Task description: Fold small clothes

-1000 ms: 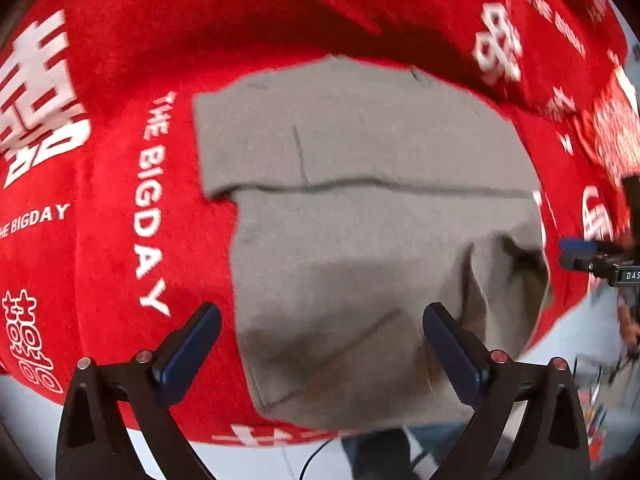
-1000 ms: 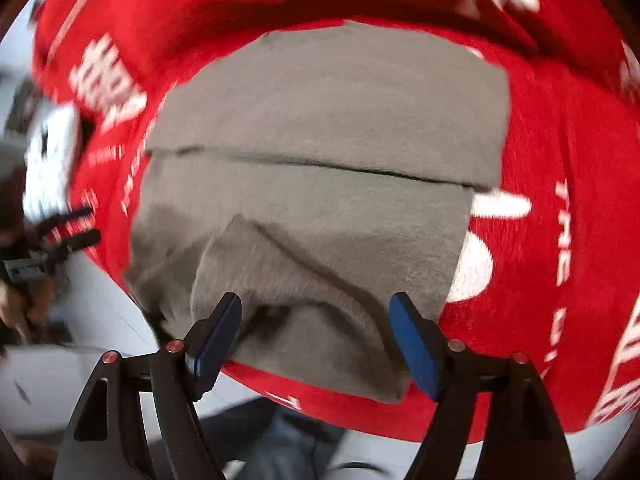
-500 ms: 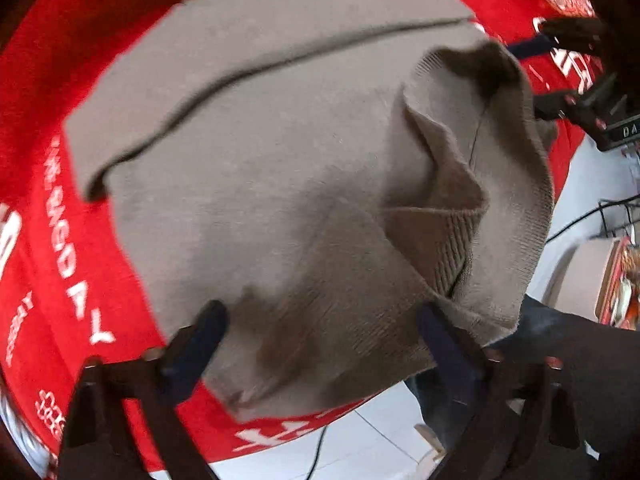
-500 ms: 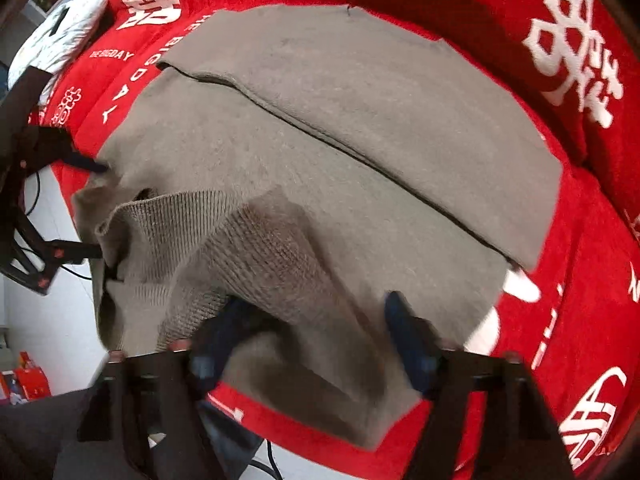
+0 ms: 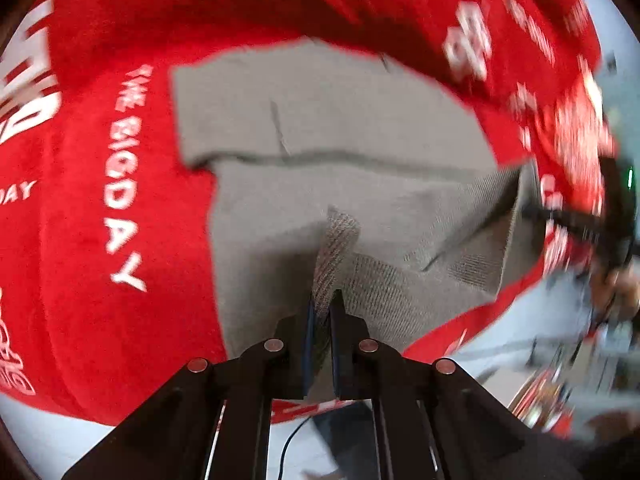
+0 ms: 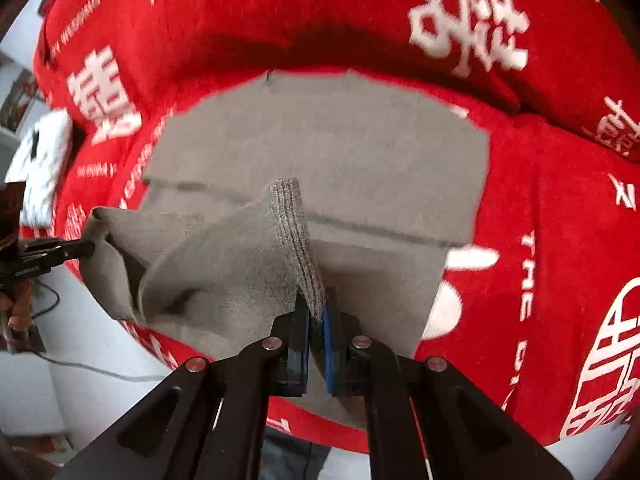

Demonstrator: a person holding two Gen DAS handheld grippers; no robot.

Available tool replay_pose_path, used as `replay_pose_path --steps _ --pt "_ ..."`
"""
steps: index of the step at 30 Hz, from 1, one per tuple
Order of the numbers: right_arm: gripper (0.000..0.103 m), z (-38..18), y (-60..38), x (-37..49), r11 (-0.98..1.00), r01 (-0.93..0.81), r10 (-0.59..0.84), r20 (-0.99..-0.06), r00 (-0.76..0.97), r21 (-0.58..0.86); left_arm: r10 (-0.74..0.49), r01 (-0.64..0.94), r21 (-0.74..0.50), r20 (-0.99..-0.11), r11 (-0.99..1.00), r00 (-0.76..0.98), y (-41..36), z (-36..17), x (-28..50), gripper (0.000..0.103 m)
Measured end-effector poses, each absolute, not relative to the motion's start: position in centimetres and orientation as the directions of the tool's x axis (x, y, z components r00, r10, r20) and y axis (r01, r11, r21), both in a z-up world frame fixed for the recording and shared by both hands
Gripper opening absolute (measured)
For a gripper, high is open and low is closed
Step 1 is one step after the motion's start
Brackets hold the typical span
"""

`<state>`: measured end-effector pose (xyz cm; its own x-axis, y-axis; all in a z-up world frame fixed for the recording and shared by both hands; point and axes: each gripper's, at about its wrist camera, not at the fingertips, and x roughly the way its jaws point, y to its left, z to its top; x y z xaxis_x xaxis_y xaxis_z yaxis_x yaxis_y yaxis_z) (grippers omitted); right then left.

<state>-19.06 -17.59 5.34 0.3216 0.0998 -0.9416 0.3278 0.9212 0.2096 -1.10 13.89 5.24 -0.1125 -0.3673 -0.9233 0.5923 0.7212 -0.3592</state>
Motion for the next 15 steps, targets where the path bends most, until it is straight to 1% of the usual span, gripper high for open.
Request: replay_pose_path --steps 3,8,11,15 --pt "0.006 7.8 -18.2 -18.0 0.917 0.332 0.08 -0.917 0.391 0.222 -0.429 0.542 -0.389 -0.901 0.745 -0.057 14.4 7.4 1.2 0.008" --pt "0.006 10.9 -20.2 -15.4 0.918 0.33 0.047 -0.887 0.459 0.219 -0.492 0.52 -0.402 -0.87 0.754 0.041 12.6 10.4 4.3 0.008" --pt "0.006 10.7 -22.7 -13.0 0.908 0.357 0.03 -0.884 0.467 0.219 -0.516 0.5 -0.412 -0.853 0.761 0.082 10.9 11.0 7.5 0.008" --pt "0.006 8.7 -25.9 -9.6 0.885 0.403 0.026 -0.888 0.46 0.235 -0.523 0.473 -0.416 -0.845 0.776 0.115 7.3 9.3 11.5 0.009"
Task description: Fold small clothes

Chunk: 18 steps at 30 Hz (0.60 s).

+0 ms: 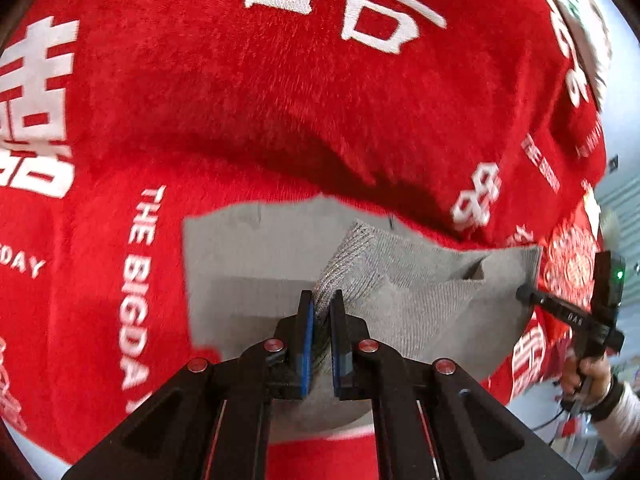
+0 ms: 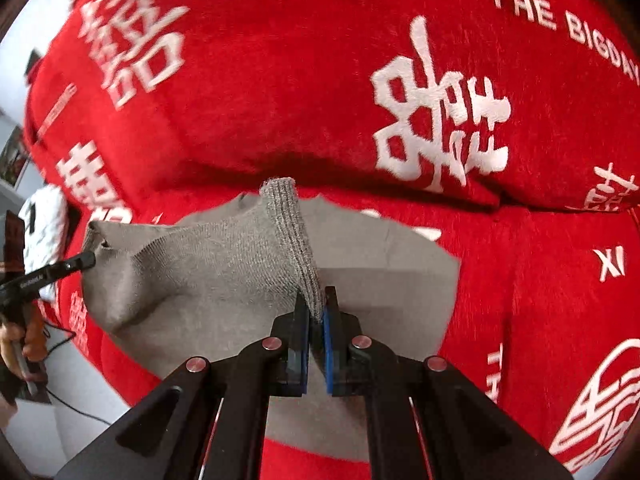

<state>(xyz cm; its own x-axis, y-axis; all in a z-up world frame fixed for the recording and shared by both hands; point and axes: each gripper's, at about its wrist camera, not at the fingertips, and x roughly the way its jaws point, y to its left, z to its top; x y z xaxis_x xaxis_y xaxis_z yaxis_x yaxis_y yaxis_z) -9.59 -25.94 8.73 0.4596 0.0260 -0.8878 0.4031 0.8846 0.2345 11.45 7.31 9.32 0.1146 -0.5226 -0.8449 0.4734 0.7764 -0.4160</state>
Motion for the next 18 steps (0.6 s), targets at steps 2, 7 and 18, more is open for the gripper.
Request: replay_pose_path --steps 2,7,18 --pt "0.006 7.1 -27.2 -8.1 0.88 0.419 0.02 -0.897 0.442 0.226 -0.509 0.476 -0.397 -0.851 0.785 0.129 5.6 8.0 12.9 0.008" --pt "0.006 -0.1 -31.0 -4.3 0.84 0.49 0.056 -0.936 0.348 0.233 -0.434 0.38 -0.359 -0.891 0.852 0.131 2.3 2.0 16.5 0.009" --pt "0.007 -4.8 -34.0 -3.7 0.788 0.576 0.078 -0.963 0.259 0.218 -0.207 0.231 -0.154 -0.952 0.961 0.227 3.3 -0.1 20.8 0.009"
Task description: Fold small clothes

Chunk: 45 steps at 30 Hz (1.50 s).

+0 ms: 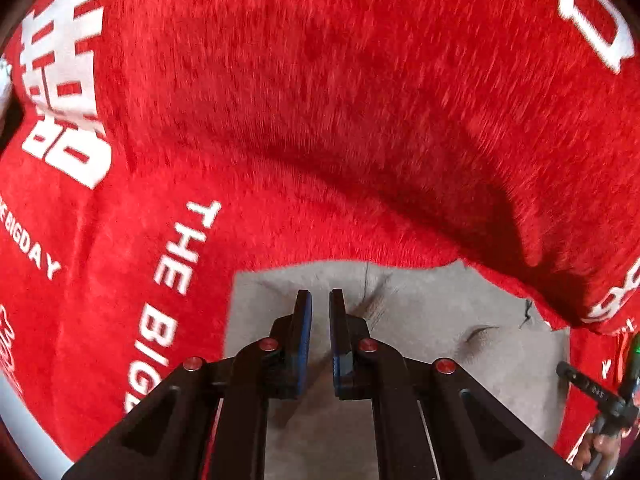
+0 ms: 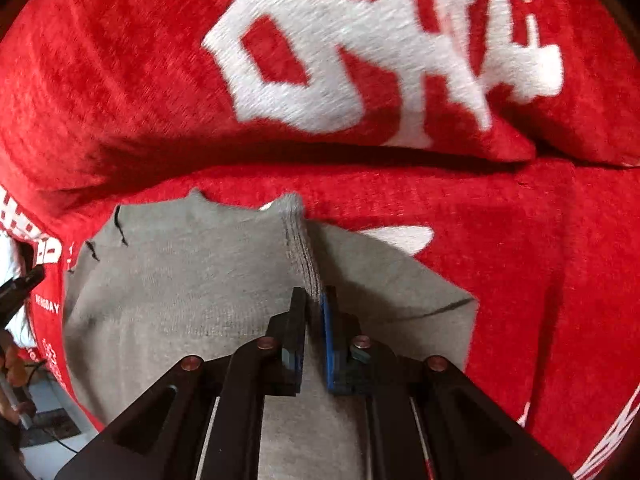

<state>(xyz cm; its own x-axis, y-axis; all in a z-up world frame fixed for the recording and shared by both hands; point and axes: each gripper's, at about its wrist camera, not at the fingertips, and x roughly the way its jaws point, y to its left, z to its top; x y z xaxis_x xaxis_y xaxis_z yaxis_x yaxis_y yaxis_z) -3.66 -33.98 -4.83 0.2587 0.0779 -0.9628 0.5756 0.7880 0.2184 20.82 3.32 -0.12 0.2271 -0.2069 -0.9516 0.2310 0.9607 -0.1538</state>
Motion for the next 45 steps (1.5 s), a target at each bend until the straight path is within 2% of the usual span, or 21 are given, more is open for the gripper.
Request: replay_pose_path --steps 6,9,12,16,21,24,25,27,31,33,35,39,41,42,45 --pt "0.007 -2.1 -33.0 -4.1 0.81 0.543 0.052 -0.948 0.313 0.223 -0.282 0.483 -0.182 -0.949 0.857 0.143 0.0 2.1 18.0 0.009" --pt "0.007 -1.9 -31.7 -3.7 0.827 0.505 0.084 -0.943 0.323 0.247 -0.215 0.555 -0.114 -0.969 0.824 0.121 -2.6 0.1 16.9 0.009" --pt "0.007 -3.7 -30.1 -3.3 0.848 0.473 0.116 -0.954 0.275 0.239 -0.149 0.521 -0.069 -0.982 0.851 0.114 -3.5 -2.0 17.6 0.009" --pt "0.007 -5.8 -30.2 -3.8 0.814 0.514 0.152 -0.954 0.26 0.269 -0.162 0.493 -0.09 -0.981 0.865 0.105 -3.3 -3.0 17.9 0.009" --pt "0.008 -5.8 -31.0 -4.2 0.804 0.516 0.181 -0.947 0.264 0.297 -0.122 0.524 -0.045 -0.986 0.851 0.113 -3.6 -3.5 17.6 0.009" --pt "0.01 -5.5 -31.0 -4.5 0.807 0.507 0.191 -0.947 0.258 0.301 -0.17 0.522 -0.081 -0.977 0.849 0.126 -3.4 -2.8 17.1 0.01" --pt "0.01 -5.4 -30.9 -4.4 0.809 0.505 0.191 -0.948 0.257 0.3 -0.204 0.524 -0.107 -0.97 0.845 0.13 -3.2 -2.3 16.9 0.036" --pt "0.01 -5.2 -30.9 -4.4 0.811 0.504 0.187 -0.949 0.255 0.296 -0.202 0.5 -0.104 -0.969 0.86 0.145 -3.0 -1.9 16.6 0.1" --pt "0.011 -4.6 -31.2 -4.6 0.808 0.506 0.194 -0.948 0.254 0.301 -0.149 0.496 -0.025 -0.966 0.868 0.213 -3.3 -2.2 16.8 0.102" --pt "0.011 -4.5 -31.0 -4.4 0.812 0.499 0.197 -0.947 0.254 0.303 -0.102 0.501 0.019 -0.971 0.865 0.214 -3.7 -3.1 17.4 0.102" --pt "0.011 -4.4 -30.9 -4.3 0.817 0.489 0.202 -0.947 0.251 0.304 -0.095 0.525 -0.002 -0.984 0.851 0.151 -4.5 -4.7 17.9 0.093" --pt "0.011 -5.2 -30.4 -3.7 0.826 0.484 0.196 -0.952 0.236 0.29 -0.081 0.573 -0.076 -0.997 0.816 -0.017 -4.9 -8.1 17.8 0.044" --pt "0.011 -5.4 -30.4 -3.7 0.825 0.491 0.186 -0.955 0.233 0.28 -0.117 0.599 -0.077 -0.993 0.797 0.028 -5.3 -7.2 17.5 0.01" --pt "0.011 -5.5 -30.5 -3.7 0.825 0.493 0.183 -0.955 0.232 0.278 -0.141 0.595 -0.087 -0.989 0.799 0.045 -5.3 -6.4 17.5 0.007" --pt "0.01 -5.8 -30.6 -3.8 0.822 0.494 0.188 -0.954 0.233 0.282 -0.154 0.531 -0.048 -0.975 0.846 0.157 -3.5 -4.9 18.4 0.007"
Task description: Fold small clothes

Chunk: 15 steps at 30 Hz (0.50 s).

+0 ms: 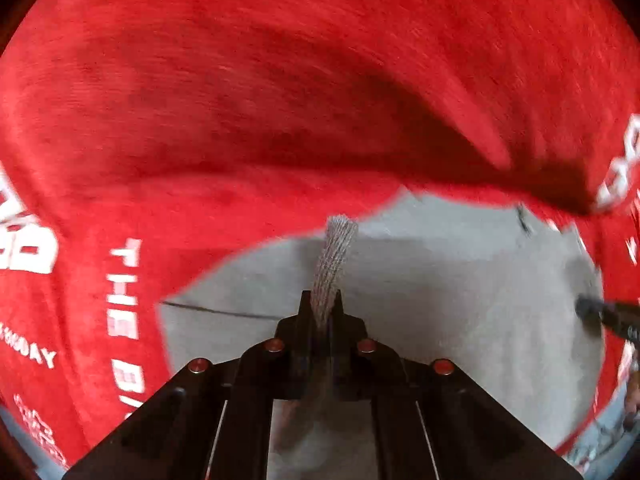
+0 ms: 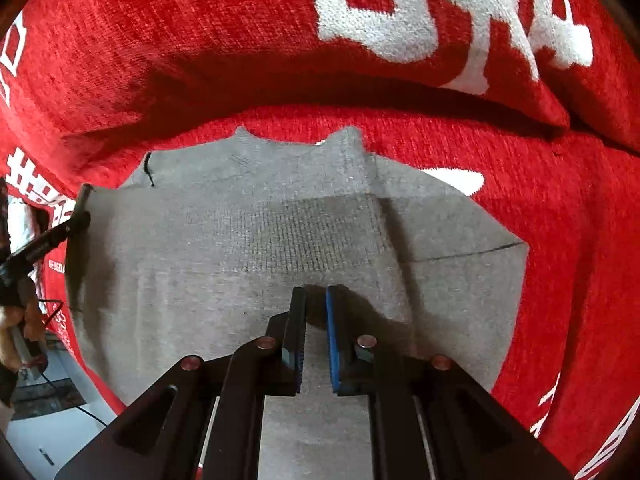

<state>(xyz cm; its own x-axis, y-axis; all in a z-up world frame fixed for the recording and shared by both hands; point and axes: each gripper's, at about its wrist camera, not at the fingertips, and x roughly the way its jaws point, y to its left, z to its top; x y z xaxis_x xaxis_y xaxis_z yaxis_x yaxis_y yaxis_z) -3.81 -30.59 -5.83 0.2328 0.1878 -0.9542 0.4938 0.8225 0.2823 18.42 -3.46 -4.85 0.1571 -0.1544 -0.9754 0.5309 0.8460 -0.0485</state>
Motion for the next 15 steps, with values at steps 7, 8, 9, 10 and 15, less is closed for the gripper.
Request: replay_pose_path --steps 7,8,9,10,15 --pt "0.011 -5.0 -31.3 -4.3 0.807 0.523 0.172 -0.956 0.237 0.275 -0.005 0.302 0.049 -0.985 0.952 0.174 1.6 -6.8 20.4 0.007" --pt "0.011 -4.5 -31.8 -4.5 0.797 0.538 0.155 -0.953 0.26 0.276 -0.028 0.292 0.025 -0.984 0.956 0.176 2.0 -6.2 20.2 0.007" --pt "0.011 -4.1 -32.2 -4.8 0.788 0.548 0.146 -0.95 0.276 0.28 -0.054 0.3 0.005 -0.98 0.954 0.191 2.1 -5.2 19.6 0.007" --pt "0.011 -3.8 -32.7 -4.9 0.777 0.561 0.136 -0.947 0.293 0.285 -0.068 0.318 0.0 -0.977 0.948 0.203 2.2 -4.6 19.5 0.007" --pt "0.011 -4.3 -33.8 -4.5 0.757 0.585 0.143 -0.947 0.286 0.291 -0.12 0.431 -0.044 -0.981 0.901 0.15 0.5 -3.9 17.0 0.007"
